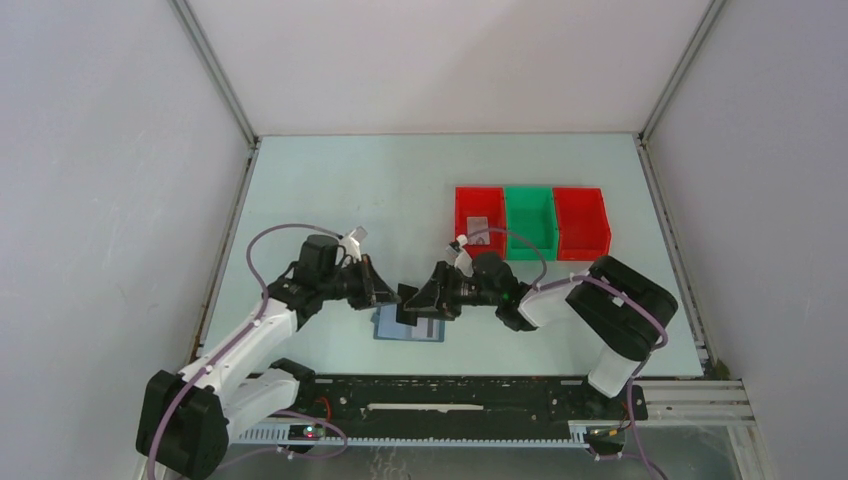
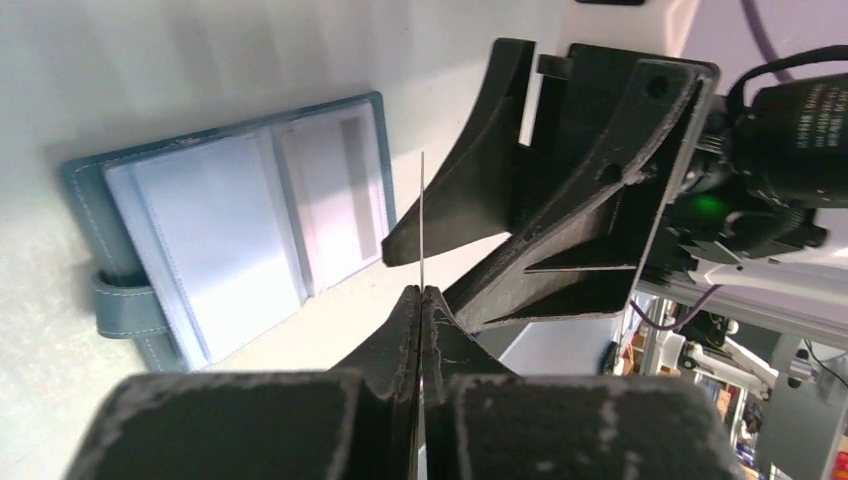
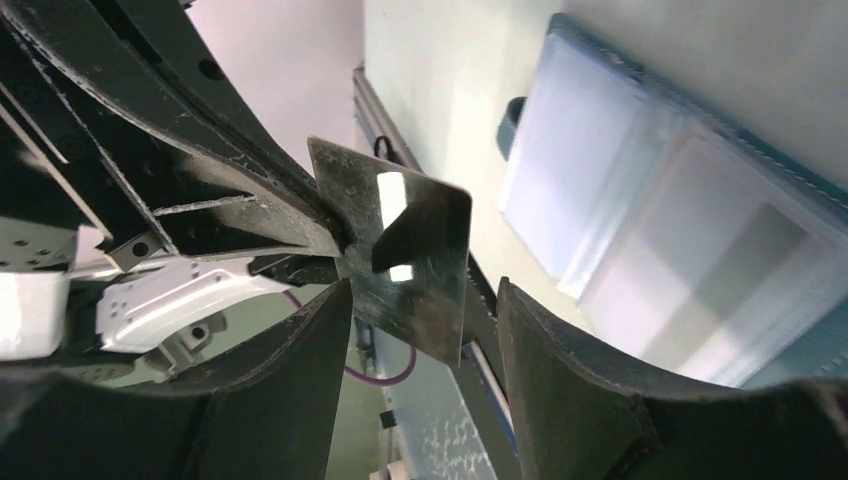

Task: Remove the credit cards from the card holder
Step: Remove the credit card from the card holder, then place the credit card in the storage box.

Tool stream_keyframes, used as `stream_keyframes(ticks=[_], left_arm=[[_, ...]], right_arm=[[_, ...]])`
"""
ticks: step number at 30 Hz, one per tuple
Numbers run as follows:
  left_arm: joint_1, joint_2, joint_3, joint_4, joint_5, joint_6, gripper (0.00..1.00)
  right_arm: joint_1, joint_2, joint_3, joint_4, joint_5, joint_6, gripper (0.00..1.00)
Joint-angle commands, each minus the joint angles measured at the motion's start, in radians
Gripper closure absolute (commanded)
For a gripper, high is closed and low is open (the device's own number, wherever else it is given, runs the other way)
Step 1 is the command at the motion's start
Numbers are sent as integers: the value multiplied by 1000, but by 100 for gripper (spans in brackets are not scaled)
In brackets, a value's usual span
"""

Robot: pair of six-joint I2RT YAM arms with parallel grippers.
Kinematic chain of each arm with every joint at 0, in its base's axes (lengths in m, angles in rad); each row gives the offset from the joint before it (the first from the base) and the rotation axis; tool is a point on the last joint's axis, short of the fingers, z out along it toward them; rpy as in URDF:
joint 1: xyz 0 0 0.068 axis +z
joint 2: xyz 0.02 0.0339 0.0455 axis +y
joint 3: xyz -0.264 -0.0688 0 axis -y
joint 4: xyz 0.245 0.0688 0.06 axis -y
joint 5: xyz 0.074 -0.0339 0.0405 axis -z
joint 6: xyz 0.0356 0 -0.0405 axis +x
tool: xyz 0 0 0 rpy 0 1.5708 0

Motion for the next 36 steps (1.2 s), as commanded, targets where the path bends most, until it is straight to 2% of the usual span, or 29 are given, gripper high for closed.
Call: stream_keyframes(ticks=[1, 4, 11, 13, 15, 16, 18, 20, 21, 24, 25, 27, 29, 31, 36], left_arm=[[15, -16, 43, 53, 78, -6, 100], [16, -16, 36, 64, 81, -13, 100], [21, -8, 29, 70, 82, -12, 100], [21, -9, 30, 71, 82, -11, 100], [21, -8, 36, 67, 80, -7, 100], [21, -6, 44, 53, 70, 0, 97], [21, -14, 59, 20, 27, 15, 71], [21, -56, 79, -24, -53, 19, 51], [21, -83, 91, -46, -98, 23, 42], [21, -144, 136, -121, -198, 39, 37], [21, -153, 147, -138, -212, 46, 36], [21, -156, 164, -152, -223, 55, 36], [21, -146, 175, -155, -220, 58, 36], [21, -131, 179, -152, -216, 59, 36], [20, -114, 173, -143, -209, 54, 36]], right_arm=[[-9, 47, -31, 270, -64, 96, 38], [-15, 55, -52, 343, -67, 125, 49], [-27, 59, -95, 424, -34, 150, 91], [-27, 56, -97, 424, -33, 154, 99], [-29, 46, -96, 415, -30, 156, 100], [-31, 36, -97, 399, -30, 152, 100], [-49, -7, -100, 325, -20, 126, 100], [-88, -118, -115, 149, 40, 45, 100], [-122, -193, -103, -58, 85, -48, 100], [-159, -403, 76, -750, 384, -346, 100], [-172, -433, 150, -935, 490, -423, 100], [-235, -441, 301, -1198, 642, -537, 100], [-310, -424, 423, -1377, 753, -620, 100], [-368, -406, 513, -1485, 855, -695, 100], [-496, -314, 683, -1619, 1053, -816, 100]])
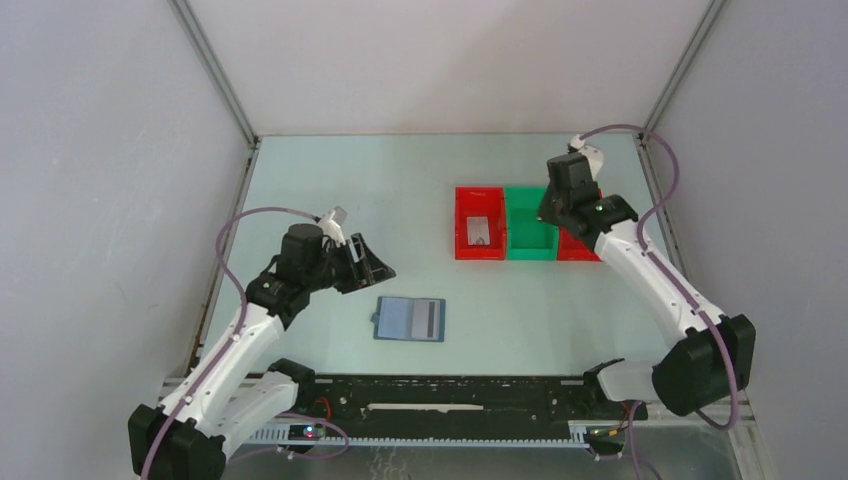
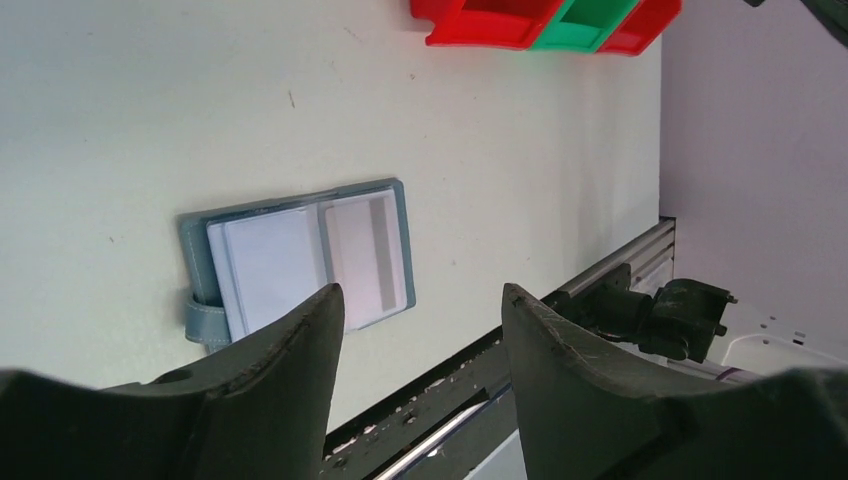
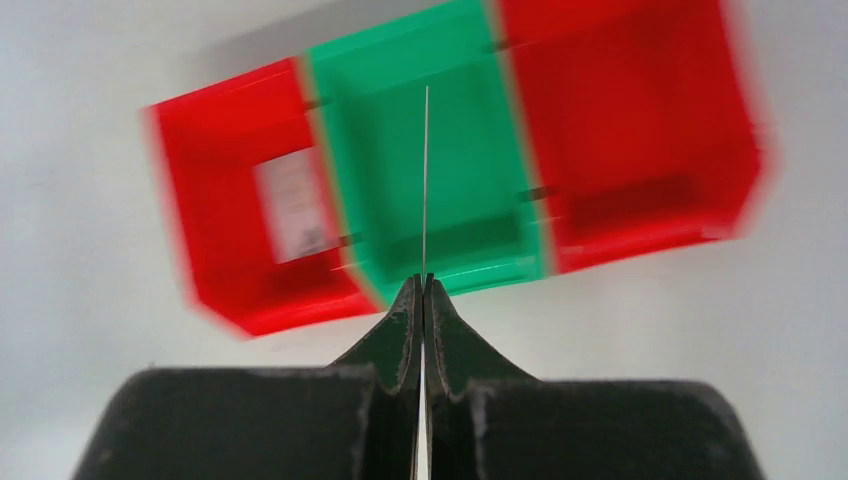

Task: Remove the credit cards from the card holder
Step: Place the credit card in the storage box.

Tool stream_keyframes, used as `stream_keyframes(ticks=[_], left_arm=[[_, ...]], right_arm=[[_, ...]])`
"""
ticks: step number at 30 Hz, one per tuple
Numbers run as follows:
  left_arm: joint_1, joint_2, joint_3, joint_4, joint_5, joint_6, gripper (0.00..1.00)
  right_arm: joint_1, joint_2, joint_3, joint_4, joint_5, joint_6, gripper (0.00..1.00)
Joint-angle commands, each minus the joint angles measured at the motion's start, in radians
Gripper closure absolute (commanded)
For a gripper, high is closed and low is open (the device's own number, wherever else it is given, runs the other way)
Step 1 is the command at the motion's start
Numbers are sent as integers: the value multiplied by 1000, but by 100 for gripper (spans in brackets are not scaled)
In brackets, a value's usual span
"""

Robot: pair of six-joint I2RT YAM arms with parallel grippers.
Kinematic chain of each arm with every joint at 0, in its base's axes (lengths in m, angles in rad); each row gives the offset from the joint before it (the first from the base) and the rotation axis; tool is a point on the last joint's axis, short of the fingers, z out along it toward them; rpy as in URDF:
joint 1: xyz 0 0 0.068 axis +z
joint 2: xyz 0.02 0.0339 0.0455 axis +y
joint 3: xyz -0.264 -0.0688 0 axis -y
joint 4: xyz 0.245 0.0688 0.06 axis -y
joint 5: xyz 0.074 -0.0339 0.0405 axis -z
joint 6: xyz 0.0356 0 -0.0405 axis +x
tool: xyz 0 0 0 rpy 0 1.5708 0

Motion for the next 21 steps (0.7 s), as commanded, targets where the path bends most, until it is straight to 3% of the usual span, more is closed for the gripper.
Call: stream_keyframes(ticks=[1, 4, 9, 21], left_arm=[[1, 5, 23, -10, -12, 22, 36], [0, -5, 20, -15, -15, 26, 37], [1, -12, 10, -16, -22, 24, 38], [0, -19, 6, -20, -15, 18, 38]], right_arm=[[-85, 90, 106, -303, 288, -217, 100], [-127, 168, 161, -319, 348, -305, 100], [-174, 291, 167, -205, 381, -459, 100], [-275, 496, 167, 15, 242, -541, 100]])
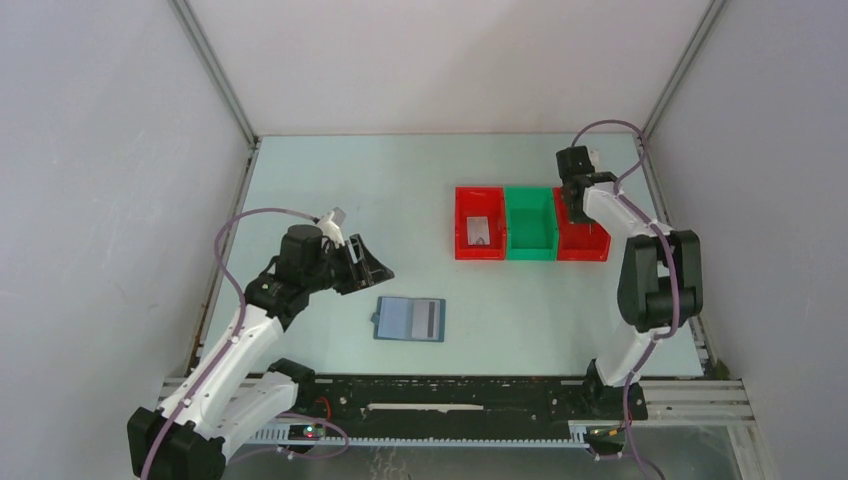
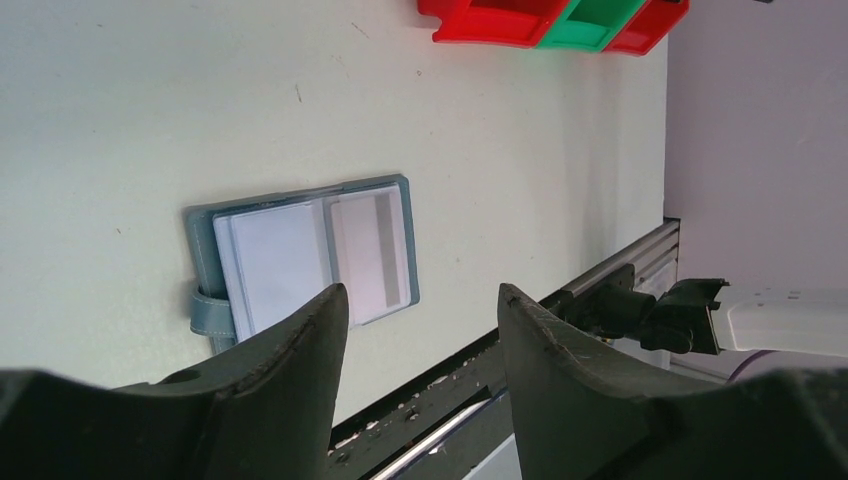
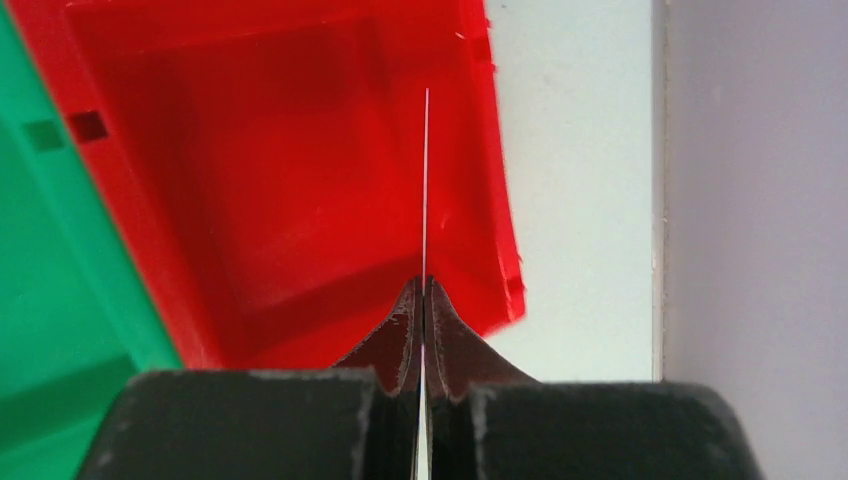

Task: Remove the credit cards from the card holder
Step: Place the credit card in the storage box, then remove the credit card from the card holder.

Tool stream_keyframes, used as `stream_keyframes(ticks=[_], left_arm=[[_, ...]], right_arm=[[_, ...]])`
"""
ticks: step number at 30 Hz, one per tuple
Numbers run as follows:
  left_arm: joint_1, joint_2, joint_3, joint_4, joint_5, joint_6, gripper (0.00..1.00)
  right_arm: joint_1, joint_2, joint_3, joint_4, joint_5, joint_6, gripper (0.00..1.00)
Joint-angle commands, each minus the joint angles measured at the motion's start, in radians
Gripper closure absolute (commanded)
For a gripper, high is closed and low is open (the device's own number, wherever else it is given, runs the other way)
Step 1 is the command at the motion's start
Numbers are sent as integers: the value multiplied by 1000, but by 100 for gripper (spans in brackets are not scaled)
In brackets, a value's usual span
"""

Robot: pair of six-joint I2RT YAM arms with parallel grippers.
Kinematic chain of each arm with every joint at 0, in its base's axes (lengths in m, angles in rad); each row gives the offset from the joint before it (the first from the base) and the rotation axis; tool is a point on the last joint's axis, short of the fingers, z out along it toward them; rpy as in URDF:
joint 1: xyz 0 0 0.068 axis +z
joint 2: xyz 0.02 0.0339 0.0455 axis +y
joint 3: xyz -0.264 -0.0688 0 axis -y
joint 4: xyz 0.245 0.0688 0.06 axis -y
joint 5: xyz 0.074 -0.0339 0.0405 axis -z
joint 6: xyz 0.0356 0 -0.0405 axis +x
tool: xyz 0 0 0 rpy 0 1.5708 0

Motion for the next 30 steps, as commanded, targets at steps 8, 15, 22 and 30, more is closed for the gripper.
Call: stream_keyframes(ticks=[8, 15, 22, 30], left_arm=[[1, -38, 10, -4, -6, 8, 38], [-1, -20, 6, 17, 0, 2, 38], [-34, 32, -3, 43, -21, -14, 39], [-60, 122, -52, 107, 10, -37, 42]], right_arm=[[-11, 108, 22, 139, -76, 3, 65], [-8, -49, 29, 86, -97, 24, 51], [27, -280, 16, -8, -301, 158, 50], [363, -480, -341, 305, -775, 563, 50]])
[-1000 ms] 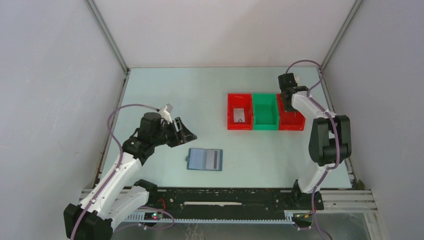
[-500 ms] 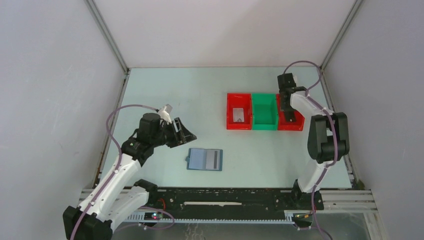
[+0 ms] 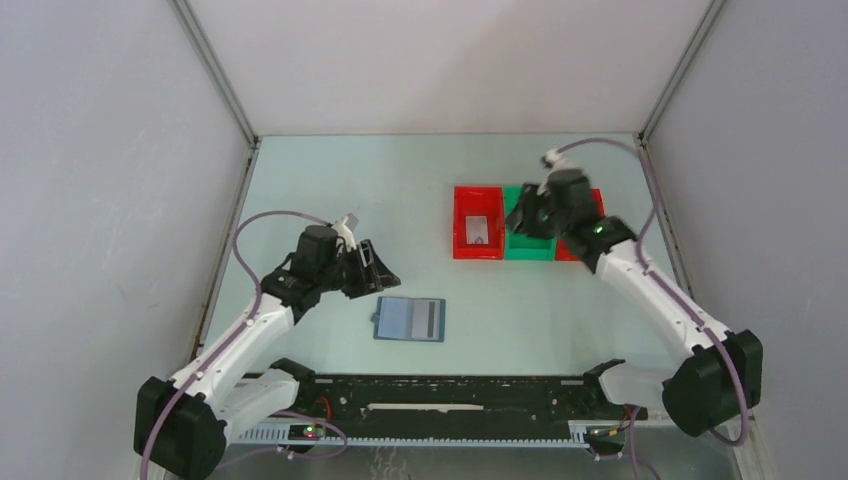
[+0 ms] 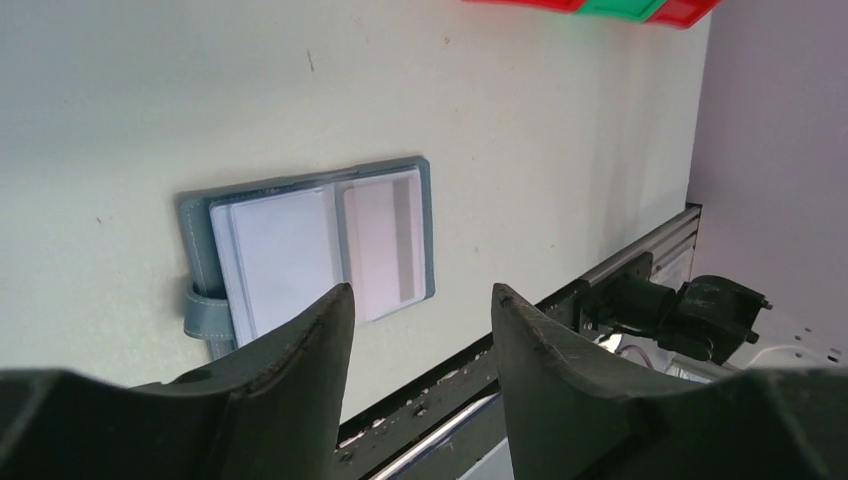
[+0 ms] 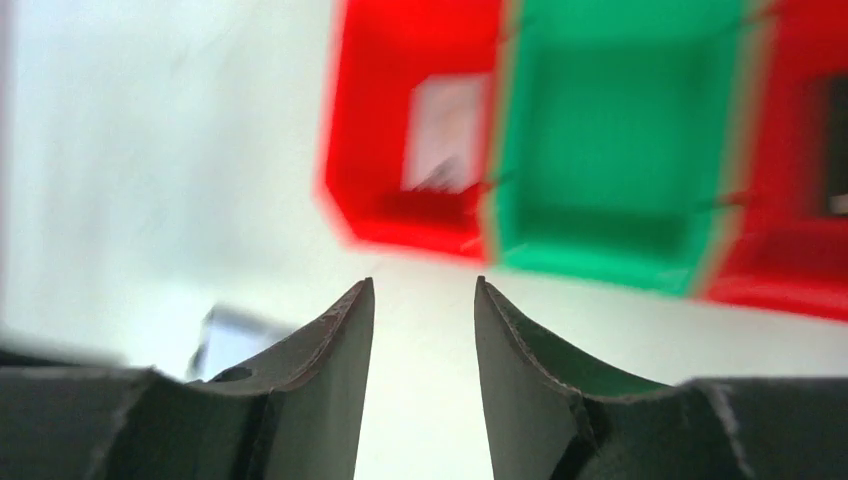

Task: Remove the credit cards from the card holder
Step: Remove the credit card from the card holder.

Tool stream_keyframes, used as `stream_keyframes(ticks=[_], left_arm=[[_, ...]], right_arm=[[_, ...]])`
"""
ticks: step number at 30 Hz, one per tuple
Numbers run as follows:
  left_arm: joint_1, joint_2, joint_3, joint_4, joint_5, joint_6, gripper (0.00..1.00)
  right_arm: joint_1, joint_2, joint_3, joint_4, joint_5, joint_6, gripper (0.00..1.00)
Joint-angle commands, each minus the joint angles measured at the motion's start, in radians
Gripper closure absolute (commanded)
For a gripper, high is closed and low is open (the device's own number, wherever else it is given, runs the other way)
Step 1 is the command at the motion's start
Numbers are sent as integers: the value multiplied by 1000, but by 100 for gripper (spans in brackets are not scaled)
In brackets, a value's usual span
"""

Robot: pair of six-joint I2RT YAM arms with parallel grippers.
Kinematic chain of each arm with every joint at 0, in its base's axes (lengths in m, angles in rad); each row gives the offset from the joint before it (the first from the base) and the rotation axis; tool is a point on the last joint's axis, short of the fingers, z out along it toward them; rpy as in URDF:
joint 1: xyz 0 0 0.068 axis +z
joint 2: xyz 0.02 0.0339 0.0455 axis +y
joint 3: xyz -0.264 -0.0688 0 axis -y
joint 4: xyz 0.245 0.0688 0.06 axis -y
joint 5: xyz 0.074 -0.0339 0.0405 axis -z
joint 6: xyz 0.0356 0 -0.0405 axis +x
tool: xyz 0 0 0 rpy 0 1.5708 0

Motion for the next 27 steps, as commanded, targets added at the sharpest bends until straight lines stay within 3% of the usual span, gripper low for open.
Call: stream_keyframes(ticks=[1, 5, 10, 27], left_arm=[[-23, 41, -31, 57, 16, -14, 42], [-24, 84, -55, 65, 2, -10, 42], [-24, 166, -100, 84, -45, -26, 43], [-22, 301, -207, 239, -48, -59, 43]], right_arm=[[243, -3, -219, 210, -270, 306, 50], [426, 57, -329, 386, -262, 474, 50], [532, 159, -384, 537, -261, 612, 50], [561, 344, -384, 628, -263, 651, 51]])
